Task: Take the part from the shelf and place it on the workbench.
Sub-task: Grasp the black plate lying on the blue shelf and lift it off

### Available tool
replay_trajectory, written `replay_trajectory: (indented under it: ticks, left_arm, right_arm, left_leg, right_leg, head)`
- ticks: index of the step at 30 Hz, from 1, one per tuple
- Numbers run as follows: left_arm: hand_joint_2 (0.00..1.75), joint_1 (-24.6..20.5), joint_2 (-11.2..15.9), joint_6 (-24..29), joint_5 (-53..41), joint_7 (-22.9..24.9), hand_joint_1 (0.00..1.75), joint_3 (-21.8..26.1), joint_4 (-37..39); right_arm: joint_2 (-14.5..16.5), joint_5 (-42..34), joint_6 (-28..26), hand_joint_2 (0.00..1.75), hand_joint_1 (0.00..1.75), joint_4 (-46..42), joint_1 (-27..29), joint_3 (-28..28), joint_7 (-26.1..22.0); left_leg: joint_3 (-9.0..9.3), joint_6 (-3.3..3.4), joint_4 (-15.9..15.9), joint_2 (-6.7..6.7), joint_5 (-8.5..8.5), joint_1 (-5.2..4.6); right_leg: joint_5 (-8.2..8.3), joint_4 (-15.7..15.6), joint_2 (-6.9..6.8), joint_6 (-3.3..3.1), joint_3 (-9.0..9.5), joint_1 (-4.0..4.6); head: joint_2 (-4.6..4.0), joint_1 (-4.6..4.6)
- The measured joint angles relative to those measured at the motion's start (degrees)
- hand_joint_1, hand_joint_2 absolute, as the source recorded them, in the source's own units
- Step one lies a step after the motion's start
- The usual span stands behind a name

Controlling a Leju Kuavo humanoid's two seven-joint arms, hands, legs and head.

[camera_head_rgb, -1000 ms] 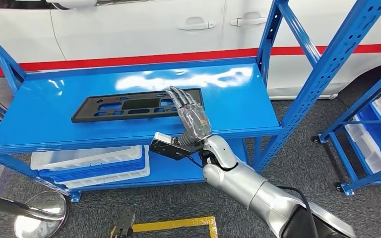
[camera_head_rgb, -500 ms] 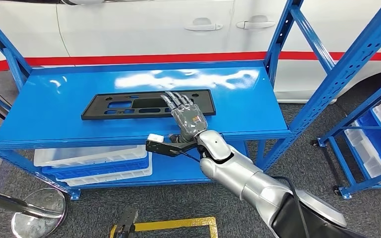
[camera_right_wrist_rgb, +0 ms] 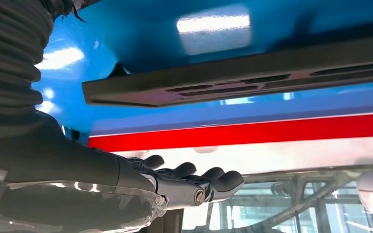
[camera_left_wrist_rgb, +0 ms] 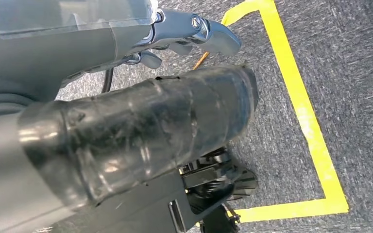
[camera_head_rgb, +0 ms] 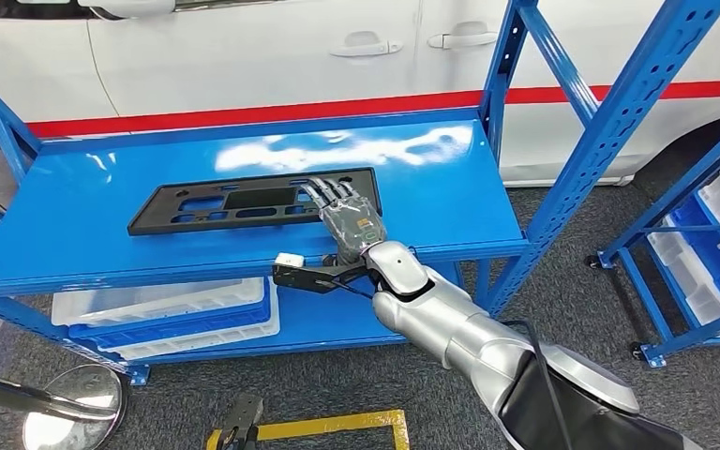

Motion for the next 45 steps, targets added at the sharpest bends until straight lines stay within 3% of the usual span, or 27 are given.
replay_trajectory:
  ticks: [2,4,6,8,12,13,14,17,19,22,24,26,28,29,30,31,33,35,39,41,43,44,45]
  left_arm:
    - [0.00,-0.1,0.0,0.0,0.0,0.0,0.00,0.0,0.0]
    - [0.00,-0.3,0.0,-0.1,-0.1,0.0,0.00,-0.1,0.0]
    - [0.00,-0.3,-0.1,-0.1,-0.2,0.1,0.00,-0.1,0.0]
    - [0.00,-0.3,-0.1,-0.1,-0.3,0.2,0.00,-0.1,0.0]
    - [0.00,-0.3,-0.3,-0.1,-0.5,0.2,0.00,-0.1,0.0]
    - [0.00,-0.3,-0.3,-0.1,-0.5,0.2,0.00,-0.1,0.0]
    - [0.00,-0.3,-0.3,-0.2,-0.5,0.2,0.00,-0.1,0.0]
    - [0.00,-0.3,-0.4,-0.3,-0.6,0.2,0.00,-0.1,0.0]
    - [0.00,-0.2,-0.4,-0.3,-0.7,0.1,0.00,-0.1,0.0]
    - [0.00,-0.1,-0.4,-0.4,-0.9,0.1,0.00,-0.1,0.0]
    - [0.00,0.0,-0.5,-0.4,-1.0,0.1,0.00,-0.1,0.0]
    - [0.00,-0.1,-0.5,-0.4,-1.1,0.1,0.00,-0.1,0.0]
    - [0.00,0.0,-0.5,-0.4,-1.2,0.1,0.00,-0.1,0.0]
    - [0.00,0.1,-0.5,-0.4,-1.2,0.1,0.00,-0.1,0.0]
    - [0.00,0.1,-0.5,-0.4,-1.2,0.1,0.00,-0.1,0.0]
    - [0.00,0.2,-0.5,-0.4,-1.3,0.1,0.00,-0.1,0.0]
    - [0.00,0.1,-0.5,-0.4,-1.3,0.2,0.00,-0.1,0.0]
    - [0.00,0.0,-0.6,-0.4,-1.4,0.2,0.00,-0.1,0.0]
    - [0.00,0.2,-0.6,-0.4,-1.4,0.2,0.00,-0.1,0.0]
    - [0.00,0.1,-0.7,-0.4,-1.4,0.2,0.00,-0.1,0.0]
    - [0.00,0.2,-0.8,-0.4,-1.4,0.2,0.00,-0.1,0.0]
    - [0.00,0.3,-0.8,-0.4,-1.5,0.1,0.00,-0.1,0.0]
    - [0.00,0.4,-0.8,-0.4,-1.5,0.1,0.00,-0.1,0.0]
  right_arm:
    - [0.3,0.1,0.2,1.75,0.00,0.7,-0.3,0.0,0.0]
    - [0.5,0.1,0.8,1.75,0.00,1.4,-0.5,0.0,0.1]
    - [0.5,0.3,1.3,1.75,0.00,2.1,-0.6,0.1,0.5]
    - [0.6,0.6,1.5,1.75,0.00,2.8,-0.7,0.2,1.0]
    - [0.6,1.4,1.4,1.75,0.00,4.3,-1.0,0.5,2.1]
    - [0.6,1.5,1.4,1.75,0.00,4.8,-1.0,0.6,2.4]
    - [0.5,1.7,1.4,1.75,0.00,5.1,-1.0,0.7,2.8]
    - [0.5,2.6,1.5,1.75,0.00,5.8,-1.3,0.9,4.0]
    - [0.5,3.3,1.8,1.75,0.00,6.2,-1.5,0.9,4.9]
    - [0.4,4.5,2.3,1.75,0.00,6.8,-1.7,1.0,6.7]
    - [0.3,5.0,2.5,1.75,0.00,7.1,-1.9,1.0,7.4]
    - [0.3,5.2,2.5,1.75,0.00,7.5,-2.2,1.0,7.9]
    - [0.3,5.4,2.7,1.75,0.00,7.9,-2.4,1.1,8.4]
    - [0.2,5.4,2.8,1.75,0.00,8.1,-2.4,1.1,8.8]
    - [0.2,5.6,2.9,1.75,0.00,8.4,-2.4,1.1,9.3]
    - [0.2,5.7,3.0,1.75,0.00,8.6,-2.4,1.1,9.7]
    - [0.2,6.0,3.1,1.75,0.00,9.0,-2.7,1.1,10.6]
    - [0.1,6.4,3.3,1.75,0.00,9.3,-2.9,1.1,11.5]
    - [-0.4,7.3,4.3,1.75,0.00,10.2,-3.2,1.2,13.3]
    - [-0.8,7.8,4.5,1.75,0.00,10.6,-3.4,1.3,14.3]
    - [-1.3,8.3,4.4,1.75,0.00,10.9,-3.5,1.4,15.3]
    - [-1.5,8.4,4.3,1.31,0.00,11.1,-3.5,1.4,15.7]
    - [-1.8,8.5,4.3,0.87,0.00,11.2,-3.4,1.4,15.9]
  left_leg:
    - [3.64,0.67,-7.6,-0.03,3.04,-0.23]
    - [5.22,1.15,-10.9,-0.09,3.51,-0.60]
    - [5.44,1.51,-11.6,-0.12,3.64,-0.60]
    - [5.85,2.10,-12.4,-0.04,4.06,-0.29]
    - [6.07,2.71,-12.7,0.07,4.22,-0.13]
    - [6.06,2.73,-12.6,0.06,4.15,-0.13]
    - [6.06,2.72,-12.4,0.03,4.05,-0.11]
    - [5.89,2.13,-11.4,-0.10,3.37,-0.14]
    - [5.49,1.56,-10.9,-0.13,3.12,-0.35]
    - [5.41,1.04,-10.9,-0.11,3.25,-0.39]
    - [4.93,0.59,-9.7,-0.03,2.32,-0.29]
    - [2.56,0.00,-4.6,0.04,-0.49,-0.14]
    - [-1.06,-0.34,2.8,0.05,-3.38,-0.02]
    - [-2.22,-0.36,4.9,0.05,-3.71,0.01]
    - [-2.37,-0.25,4.9,0.04,-2.94,0.01]
    - [-1.39,-0.01,2.7,0.04,-1.24,-0.02]
    - [2.43,0.79,-5.2,0.03,2.57,-0.22]
    - [4.96,1.38,-10.4,-0.03,3.87,-0.58]
    - [5.69,2.00,-12.3,0.00,4.27,-0.43]
    - [6.07,2.45,-13.0,0.13,4.66,-0.13]
    - [6.06,2.70,-13.1,0.16,4.67,-0.16]
    - [6.04,2.73,-13.0,0.16,4.64,-0.16]
    - [6.03,2.74,-12.9,0.14,4.60,-0.14]
  right_leg:
    - [-0.02,0.0,0.15,0.17,0.09,0.04]
    - [0.09,-0.2,0.20,0.68,-0.04,0.06]
    - [0.21,-0.4,0.17,1.38,-0.06,0.08]
    - [-0.82,0.7,0.06,1.95,-0.54,0.15]
    - [-6.59,12.9,-0.07,2.41,-6.13,0.17]
    - [-6.64,14.4,-0.09,2.50,-6.90,0.12]
    - [-5.64,13.8,-0.11,2.56,-6.67,0.03]
    - [-0.85,4.0,-0.19,2.49,-1.97,-0.21]
    - [-0.19,0.5,-0.11,2.08,-0.36,-0.11]
    - [-0.11,0.4,0.07,1.34,-0.41,0.06]
    - [0.05,0.1,0.09,0.77,-0.24,-0.17]
    - [0.16,-0.1,0.08,0.29,-0.10,-0.30]
    - [0.17,-0.1,0.08,0.12,-0.13,-0.20]
    - [0.16,-0.1,0.09,0.10,-0.12,-0.14]
    - [0.16,-0.1,0.12,0.10,-0.09,-0.09]
    - [0.16,-0.1,0.17,0.10,-0.02,-0.04]
    - [0.14,-0.1,0.31,0.15,0.11,0.09]
    - [0.25,-0.2,0.39,0.48,0.01,0.17]
    - [0.05,-0.1,0.30,1.76,-0.24,0.18]
    - [-2.52,3.8,0.17,2.22,-1.98,0.25]
    - [-5.92,10.9,0.13,2.50,-5.23,0.27]
    - [-6.70,13.6,0.12,2.64,-6.45,0.19]
    - [-6.43,14.4,0.11,2.78,-6.82,0.05]
  head:
    - [0.00,0.02]
    - [0.00,0.01]
    - [0.00,-0.01]
    - [0.00,0.08]
    - [0.00,0.47]
    - [0.00,0.50]
    - [0.00,0.55]
    - [0.00,0.64]
    - [0.00,0.61]
    - [0.00,0.57]
    - [0.00,0.43]
    - [0.00,0.13]
    - [0.00,-0.02]
    - [0.00,-0.01]
    - [0.00,-0.01]
    - [0.00,-0.01]
    - [0.00,0.01]
    - [0.00,0.02]
    - [0.00,0.08]
    - [0.00,0.32]
    - [0.00,0.54]
    - [0.00,0.57]
    - [0.00,0.60]
